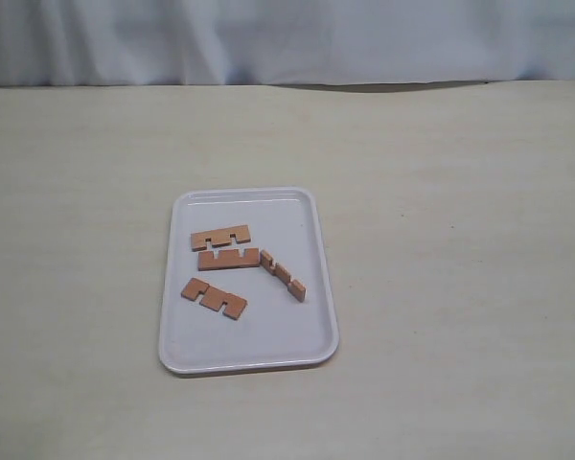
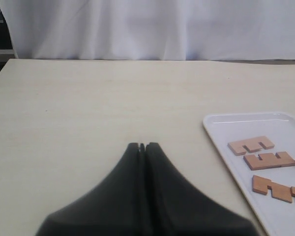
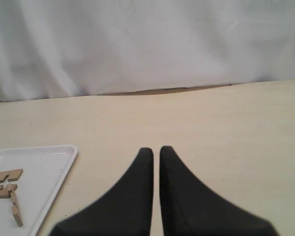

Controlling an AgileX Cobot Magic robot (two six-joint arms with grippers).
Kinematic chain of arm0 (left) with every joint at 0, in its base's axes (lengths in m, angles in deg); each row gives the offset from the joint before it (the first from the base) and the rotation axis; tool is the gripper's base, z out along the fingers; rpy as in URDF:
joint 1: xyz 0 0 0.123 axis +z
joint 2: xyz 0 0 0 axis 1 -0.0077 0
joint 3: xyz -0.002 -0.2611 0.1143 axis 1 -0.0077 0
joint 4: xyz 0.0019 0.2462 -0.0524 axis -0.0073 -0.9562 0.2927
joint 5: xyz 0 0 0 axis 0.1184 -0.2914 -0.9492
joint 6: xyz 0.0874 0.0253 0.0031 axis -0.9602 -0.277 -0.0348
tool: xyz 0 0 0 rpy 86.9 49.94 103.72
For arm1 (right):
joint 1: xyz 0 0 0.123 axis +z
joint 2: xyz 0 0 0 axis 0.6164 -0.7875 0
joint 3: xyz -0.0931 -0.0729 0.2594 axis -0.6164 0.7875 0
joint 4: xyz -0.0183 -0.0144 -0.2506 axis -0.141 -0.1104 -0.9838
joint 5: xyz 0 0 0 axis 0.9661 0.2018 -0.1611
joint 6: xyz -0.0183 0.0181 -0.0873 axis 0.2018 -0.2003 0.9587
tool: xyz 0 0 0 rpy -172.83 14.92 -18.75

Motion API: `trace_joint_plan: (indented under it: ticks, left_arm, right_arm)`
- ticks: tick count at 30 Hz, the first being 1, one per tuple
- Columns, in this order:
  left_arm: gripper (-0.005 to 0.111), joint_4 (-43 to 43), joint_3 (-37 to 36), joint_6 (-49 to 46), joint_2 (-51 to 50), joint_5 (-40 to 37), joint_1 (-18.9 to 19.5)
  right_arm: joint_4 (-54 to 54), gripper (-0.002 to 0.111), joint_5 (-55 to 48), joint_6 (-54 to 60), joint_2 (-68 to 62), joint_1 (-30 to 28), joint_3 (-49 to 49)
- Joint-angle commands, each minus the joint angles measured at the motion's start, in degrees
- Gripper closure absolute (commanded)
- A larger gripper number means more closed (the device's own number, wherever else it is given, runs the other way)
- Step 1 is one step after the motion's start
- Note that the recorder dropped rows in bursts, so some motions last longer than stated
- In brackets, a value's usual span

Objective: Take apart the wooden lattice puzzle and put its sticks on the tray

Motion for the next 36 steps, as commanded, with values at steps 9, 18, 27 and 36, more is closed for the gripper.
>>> trace_joint_plan:
  ticks: [9,18,27,36]
  left_arm:
    - [0.107,0.0,-0.1,-0.1,0.0,0.8,0.0]
    - [0.107,0.0,-0.1,-0.1,0.0,0.8,0.0]
    - [0.107,0.0,-0.1,-0.1,0.0,0.8,0.0]
    - [0.107,0.0,-0.1,-0.1,0.0,0.8,0.0]
  right_arm:
    - [1.3,0.104,-5.6,-0.3,0.3,0.2,0.1]
    - [0.6,0.104,-7.6,-0.3,0.3,0.2,0.1]
    - [0.6,0.104,-7.6,-0.3,0.3,0.2,0.1]
    - [0.6,0.104,-7.6,-0.3,0.3,0.2,0.1]
